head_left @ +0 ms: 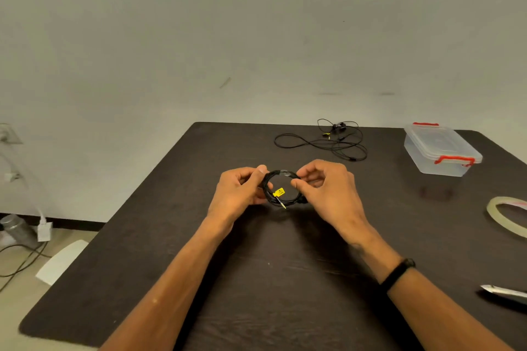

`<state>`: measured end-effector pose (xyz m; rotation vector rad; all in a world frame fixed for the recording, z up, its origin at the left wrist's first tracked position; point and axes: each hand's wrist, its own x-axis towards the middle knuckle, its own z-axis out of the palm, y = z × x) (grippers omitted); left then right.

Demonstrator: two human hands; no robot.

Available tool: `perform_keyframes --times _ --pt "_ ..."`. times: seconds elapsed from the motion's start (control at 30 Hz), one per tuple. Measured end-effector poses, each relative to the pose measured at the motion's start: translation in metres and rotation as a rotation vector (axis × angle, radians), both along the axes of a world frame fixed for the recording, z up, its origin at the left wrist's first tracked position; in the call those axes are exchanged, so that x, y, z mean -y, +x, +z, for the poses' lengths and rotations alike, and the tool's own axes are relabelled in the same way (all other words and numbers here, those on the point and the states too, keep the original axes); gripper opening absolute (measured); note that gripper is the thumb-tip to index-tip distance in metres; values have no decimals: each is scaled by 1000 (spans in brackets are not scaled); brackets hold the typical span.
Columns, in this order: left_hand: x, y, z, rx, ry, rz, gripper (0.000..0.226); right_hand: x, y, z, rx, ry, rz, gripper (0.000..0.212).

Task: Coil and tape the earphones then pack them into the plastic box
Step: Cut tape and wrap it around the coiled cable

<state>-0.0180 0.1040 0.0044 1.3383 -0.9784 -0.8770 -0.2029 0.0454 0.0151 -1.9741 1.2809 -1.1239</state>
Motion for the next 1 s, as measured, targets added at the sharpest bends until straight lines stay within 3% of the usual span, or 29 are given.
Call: perform_keyframes --times 0.1,0.37,0.5,0.57,0.77,0.9,1.0 --pt "-22 31 -2 91 66 84 26 -1 27 4 -74 106 122 10" --pt "-57 106 2 374 185 349 24 -7 123 15 -234 150 321 3" --pt "-59 114 1 613 221 397 25 -4 135 13 -238 124 312 13" --pt "-59 114 -1 639 217 405 27 -1 129 12 -186 124 267 21" --pt "-61 88 7 836 -64 535 28 10 76 7 -109 155 131 30" --pt "-57 25 11 1007 -301 344 28 13 30 -1 -87 171 55 28" --pt "-39 -28 0 1085 -354 128 27 15 -2 -4 -93 145 16 24"
